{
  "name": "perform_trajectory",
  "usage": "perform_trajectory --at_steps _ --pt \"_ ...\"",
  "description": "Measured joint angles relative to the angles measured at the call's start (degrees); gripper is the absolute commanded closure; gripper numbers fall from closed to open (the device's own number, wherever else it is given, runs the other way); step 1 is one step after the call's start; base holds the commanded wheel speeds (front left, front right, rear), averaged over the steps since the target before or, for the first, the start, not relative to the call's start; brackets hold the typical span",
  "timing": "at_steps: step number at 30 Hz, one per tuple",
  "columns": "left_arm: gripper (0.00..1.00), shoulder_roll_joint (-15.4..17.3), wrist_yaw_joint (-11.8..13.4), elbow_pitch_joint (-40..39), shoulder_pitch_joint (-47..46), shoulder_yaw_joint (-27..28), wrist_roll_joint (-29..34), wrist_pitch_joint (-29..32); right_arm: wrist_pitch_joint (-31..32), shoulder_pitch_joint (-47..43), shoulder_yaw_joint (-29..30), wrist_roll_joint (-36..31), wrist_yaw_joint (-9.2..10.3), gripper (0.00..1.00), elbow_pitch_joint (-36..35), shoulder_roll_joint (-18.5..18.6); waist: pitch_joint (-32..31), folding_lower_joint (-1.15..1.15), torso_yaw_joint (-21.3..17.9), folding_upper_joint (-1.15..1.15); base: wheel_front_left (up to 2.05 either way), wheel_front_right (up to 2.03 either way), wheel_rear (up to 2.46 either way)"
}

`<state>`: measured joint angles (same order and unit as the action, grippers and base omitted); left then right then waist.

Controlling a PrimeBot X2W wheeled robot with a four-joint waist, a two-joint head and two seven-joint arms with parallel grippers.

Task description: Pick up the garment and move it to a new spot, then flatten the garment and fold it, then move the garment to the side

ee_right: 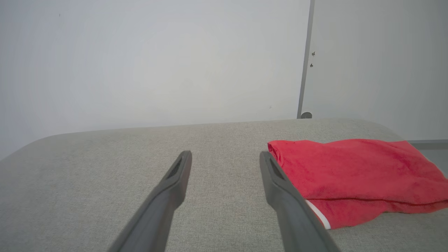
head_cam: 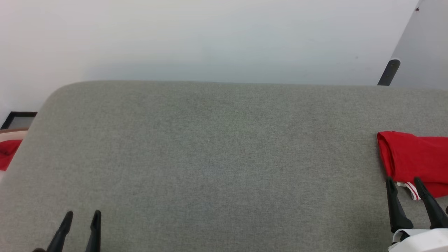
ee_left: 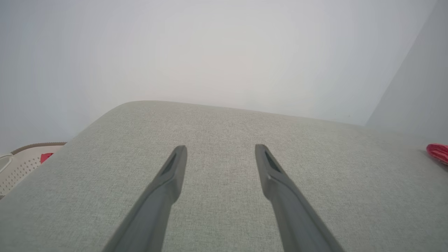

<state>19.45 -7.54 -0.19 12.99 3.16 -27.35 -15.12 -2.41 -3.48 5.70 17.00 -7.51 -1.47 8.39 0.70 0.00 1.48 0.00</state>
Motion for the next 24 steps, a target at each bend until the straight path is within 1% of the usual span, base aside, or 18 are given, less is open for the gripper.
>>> perform_trajectory --at_steps 10,24 --pt "0.00 0.20 0.00 -0.90 -0.15 0.74 0.57 0.00 -0.60 -2.30 0.41 -0.88 0.00 0.00 -2.20 -1.74 0.42 0.00 -0.28 0.00 0.00 0.00 0.00" --pt "0.00 0.27 0.00 -1.04 -0.07 0.78 0.66 0.00 -1.12 -2.73 -0.24 -0.88 0.00 0.00 -1.92 -2.04 0.60 0.00 -0.19 0.00 0.00 0.00 0.00"
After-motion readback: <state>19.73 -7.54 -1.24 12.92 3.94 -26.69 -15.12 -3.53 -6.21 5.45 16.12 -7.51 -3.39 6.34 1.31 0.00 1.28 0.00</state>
